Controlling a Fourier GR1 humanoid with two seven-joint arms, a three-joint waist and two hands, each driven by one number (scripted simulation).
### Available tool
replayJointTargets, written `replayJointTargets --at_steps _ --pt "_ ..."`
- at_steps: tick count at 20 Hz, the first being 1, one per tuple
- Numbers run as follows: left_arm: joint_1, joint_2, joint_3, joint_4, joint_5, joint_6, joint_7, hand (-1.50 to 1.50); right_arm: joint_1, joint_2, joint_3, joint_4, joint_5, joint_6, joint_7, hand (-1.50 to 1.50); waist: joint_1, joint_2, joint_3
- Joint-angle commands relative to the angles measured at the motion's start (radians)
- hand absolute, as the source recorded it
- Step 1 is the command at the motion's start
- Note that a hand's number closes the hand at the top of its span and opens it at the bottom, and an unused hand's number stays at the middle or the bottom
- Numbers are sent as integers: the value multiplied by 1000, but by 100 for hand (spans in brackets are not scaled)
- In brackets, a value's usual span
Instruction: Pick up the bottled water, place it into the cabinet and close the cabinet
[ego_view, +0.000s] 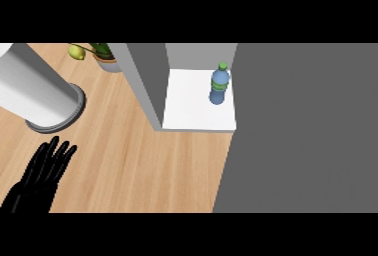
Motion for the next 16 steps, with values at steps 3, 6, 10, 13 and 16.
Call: replayJointTargets --at_steps 3,6,10,13,16 --pt "49 63 34 -43 30 -42 9 -150 -148 19 192 -149 257 -143 80 150 -4 -2 -4" --pt "74 85 45 -92 40 -32 16 -150 -248 56 276 -85 295 -206 78 150 3 -9 -4" --pt "81 136 88 -120 72 -53 39 -150 -417 157 410 39 402 -353 116 150 5 -2 -3" --pt "114 172 110 -169 94 -69 45 -150 -507 271 509 106 530 -473 157 150 12 -5 -2" --pt "124 200 138 -209 106 -58 67 -150 -655 332 570 252 583 -620 145 150 21 5 1"
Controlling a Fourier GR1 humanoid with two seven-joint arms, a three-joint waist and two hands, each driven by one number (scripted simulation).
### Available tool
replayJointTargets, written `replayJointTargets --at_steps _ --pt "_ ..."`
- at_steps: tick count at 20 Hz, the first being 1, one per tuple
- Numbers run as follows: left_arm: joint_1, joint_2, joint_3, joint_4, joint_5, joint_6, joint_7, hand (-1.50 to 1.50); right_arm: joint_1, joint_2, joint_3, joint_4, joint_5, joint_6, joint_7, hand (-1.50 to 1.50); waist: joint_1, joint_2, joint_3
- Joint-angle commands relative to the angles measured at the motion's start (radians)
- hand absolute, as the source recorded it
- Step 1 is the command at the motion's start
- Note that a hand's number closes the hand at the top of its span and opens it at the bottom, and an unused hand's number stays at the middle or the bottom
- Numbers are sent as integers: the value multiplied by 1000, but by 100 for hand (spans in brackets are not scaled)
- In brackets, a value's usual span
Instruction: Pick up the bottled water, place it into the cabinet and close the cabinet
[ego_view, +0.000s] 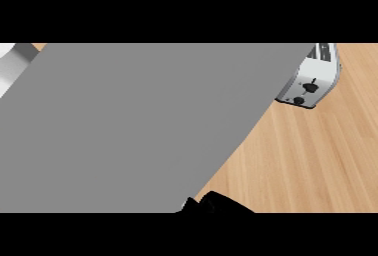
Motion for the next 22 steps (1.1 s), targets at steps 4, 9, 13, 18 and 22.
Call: replayJointTargets --at_steps 4,9,13,18,22 --pt "54 41 45 -37 9 -46 -9 -150 -290 82 110 307 2 -342 -75 150 25 18 3" --pt "84 86 108 -156 69 -19 49 -150 -503 83 17 452 -182 -440 -121 150 34 22 5" --pt "143 93 148 -154 62 -39 32 -150 -525 83 -10 542 -313 -211 -127 150 18 23 6" --pt "154 70 146 -222 35 33 59 -150 -501 84 -50 670 -443 59 -160 150 8 26 6" --pt "169 65 210 -188 46 -6 80 -150 -504 84 -133 764 -433 117 -190 150 -14 21 6"
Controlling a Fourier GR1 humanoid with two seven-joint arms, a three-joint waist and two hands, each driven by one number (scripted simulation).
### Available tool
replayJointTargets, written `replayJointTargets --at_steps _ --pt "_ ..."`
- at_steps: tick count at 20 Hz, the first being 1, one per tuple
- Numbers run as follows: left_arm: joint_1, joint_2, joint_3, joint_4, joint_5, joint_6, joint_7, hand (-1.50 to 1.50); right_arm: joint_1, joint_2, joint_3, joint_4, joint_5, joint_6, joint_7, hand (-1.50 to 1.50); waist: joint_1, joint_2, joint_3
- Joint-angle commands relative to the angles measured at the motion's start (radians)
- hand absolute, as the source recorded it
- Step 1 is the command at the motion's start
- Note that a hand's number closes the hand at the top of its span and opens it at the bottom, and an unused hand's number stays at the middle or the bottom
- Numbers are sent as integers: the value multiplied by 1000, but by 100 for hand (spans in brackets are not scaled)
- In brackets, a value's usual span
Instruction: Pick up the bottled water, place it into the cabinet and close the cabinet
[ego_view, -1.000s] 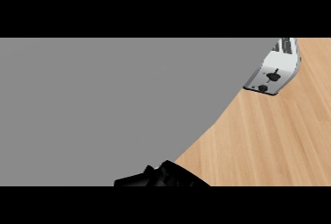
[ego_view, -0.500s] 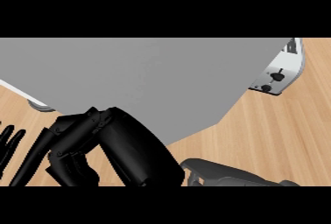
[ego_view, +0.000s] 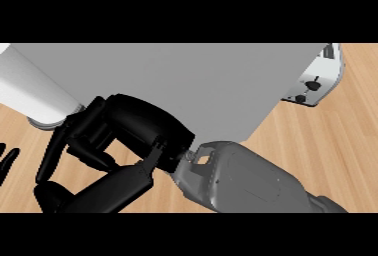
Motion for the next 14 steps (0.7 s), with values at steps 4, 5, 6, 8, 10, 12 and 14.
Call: replayJointTargets --at_steps 4,5,6,8,10,12,14 --pt "59 -22 33 -80 -29 19 33 -150 -13 -40 -168 205 -7 180 -80 150 -10 2 0" --pt "56 -15 66 -37 5 -34 47 -150 -13 -23 -160 222 24 182 -103 150 -14 1 -1" --pt "102 -13 95 -35 -8 -58 19 -150 33 -56 -167 160 25 175 -86 150 -16 -2 0" --pt "35 -35 80 -1 -27 -32 47 -150 28 -48 -170 239 86 168 -150 150 -24 1 -1" --pt "70 -47 83 -24 -28 -43 37 -150 -20 -79 -215 267 119 134 -137 150 -19 -1 -1" --pt "72 -26 117 -28 19 -53 69 -150 -45 -54 -223 311 176 73 -188 150 -16 0 -1" --pt "85 -47 90 -75 -17 -14 72 -150 27 -127 -235 282 169 121 -194 150 -26 -2 0"
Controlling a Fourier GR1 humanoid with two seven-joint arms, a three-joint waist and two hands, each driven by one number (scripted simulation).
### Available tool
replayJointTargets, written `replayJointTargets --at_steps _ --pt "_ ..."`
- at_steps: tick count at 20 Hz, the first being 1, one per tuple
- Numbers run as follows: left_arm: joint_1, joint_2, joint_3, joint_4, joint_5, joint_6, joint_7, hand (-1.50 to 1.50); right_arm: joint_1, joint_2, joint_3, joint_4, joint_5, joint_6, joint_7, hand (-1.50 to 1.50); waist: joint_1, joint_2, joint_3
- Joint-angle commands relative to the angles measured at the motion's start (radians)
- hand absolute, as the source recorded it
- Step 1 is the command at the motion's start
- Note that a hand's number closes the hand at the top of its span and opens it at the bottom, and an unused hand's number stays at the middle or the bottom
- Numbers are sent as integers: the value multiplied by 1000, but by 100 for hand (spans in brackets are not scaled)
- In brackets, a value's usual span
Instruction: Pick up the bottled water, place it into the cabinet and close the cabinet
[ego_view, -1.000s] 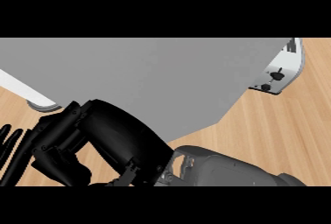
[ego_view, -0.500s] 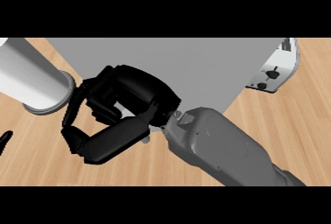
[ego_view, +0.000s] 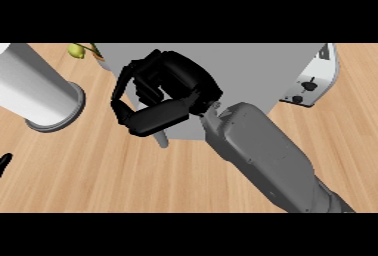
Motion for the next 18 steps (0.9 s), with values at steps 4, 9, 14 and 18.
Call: replayJointTargets --at_steps 4,9,14,18 --pt "-27 -15 11 18 11 -18 27 -150 -41 -80 -109 153 91 -51 -81 150 -12 19 6" --pt "-29 -5 1 -18 -19 -4 51 -150 -34 -87 -125 156 113 -81 -106 150 -14 17 7" --pt "-41 -26 2 -22 -5 -4 54 -150 -74 -122 -158 180 117 -58 -116 -150 -7 20 7" --pt "-85 -23 8 -23 3 15 87 -150 -48 -96 -131 174 139 -75 -143 -150 -24 22 7"
